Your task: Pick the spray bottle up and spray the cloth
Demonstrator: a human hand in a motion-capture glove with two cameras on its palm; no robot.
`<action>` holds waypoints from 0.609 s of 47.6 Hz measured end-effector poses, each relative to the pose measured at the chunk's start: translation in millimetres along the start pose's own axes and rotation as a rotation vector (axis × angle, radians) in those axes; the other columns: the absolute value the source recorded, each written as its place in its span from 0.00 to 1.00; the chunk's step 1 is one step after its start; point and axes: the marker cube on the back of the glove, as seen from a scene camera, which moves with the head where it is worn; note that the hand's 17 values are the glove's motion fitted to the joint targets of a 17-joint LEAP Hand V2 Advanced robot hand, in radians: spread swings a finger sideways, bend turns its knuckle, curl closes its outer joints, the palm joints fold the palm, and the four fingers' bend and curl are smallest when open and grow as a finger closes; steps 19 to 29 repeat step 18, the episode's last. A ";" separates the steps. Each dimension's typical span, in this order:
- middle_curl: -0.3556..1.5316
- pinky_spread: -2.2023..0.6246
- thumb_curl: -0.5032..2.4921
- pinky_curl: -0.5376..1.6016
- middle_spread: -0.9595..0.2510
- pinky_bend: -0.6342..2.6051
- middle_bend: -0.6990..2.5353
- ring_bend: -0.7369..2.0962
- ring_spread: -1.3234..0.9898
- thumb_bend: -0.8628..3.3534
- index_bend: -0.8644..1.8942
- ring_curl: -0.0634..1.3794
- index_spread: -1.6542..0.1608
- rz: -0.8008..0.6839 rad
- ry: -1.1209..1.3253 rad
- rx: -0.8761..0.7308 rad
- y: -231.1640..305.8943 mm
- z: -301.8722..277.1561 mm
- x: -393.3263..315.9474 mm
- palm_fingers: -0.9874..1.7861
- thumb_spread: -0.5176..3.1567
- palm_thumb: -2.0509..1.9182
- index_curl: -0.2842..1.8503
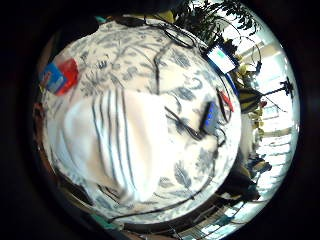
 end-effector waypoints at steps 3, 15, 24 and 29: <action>0.40 0.84 0.32 0.42 0.79 0.31 0.28 0.34 0.56 0.20 0.37 0.28 0.69 0.019 0.053 -0.044 17.4 -1.7 6.5 0.51 0.38 0.68 0.30; 0.38 0.85 0.30 0.42 0.80 0.30 0.27 0.34 0.57 0.20 0.37 0.28 0.68 0.016 0.042 -0.123 75.1 -10.6 18.0 0.52 0.40 0.67 0.29; 0.38 0.85 0.30 0.42 0.80 0.30 0.27 0.34 0.57 0.20 0.37 0.28 0.68 0.014 0.014 -0.129 82.6 -12.2 19.4 0.52 0.41 0.67 0.29; 0.38 0.85 0.30 0.42 0.80 0.30 0.27 0.34 0.57 0.20 0.37 0.28 0.68 0.014 0.014 -0.129 82.6 -12.2 19.4 0.52 0.41 0.67 0.29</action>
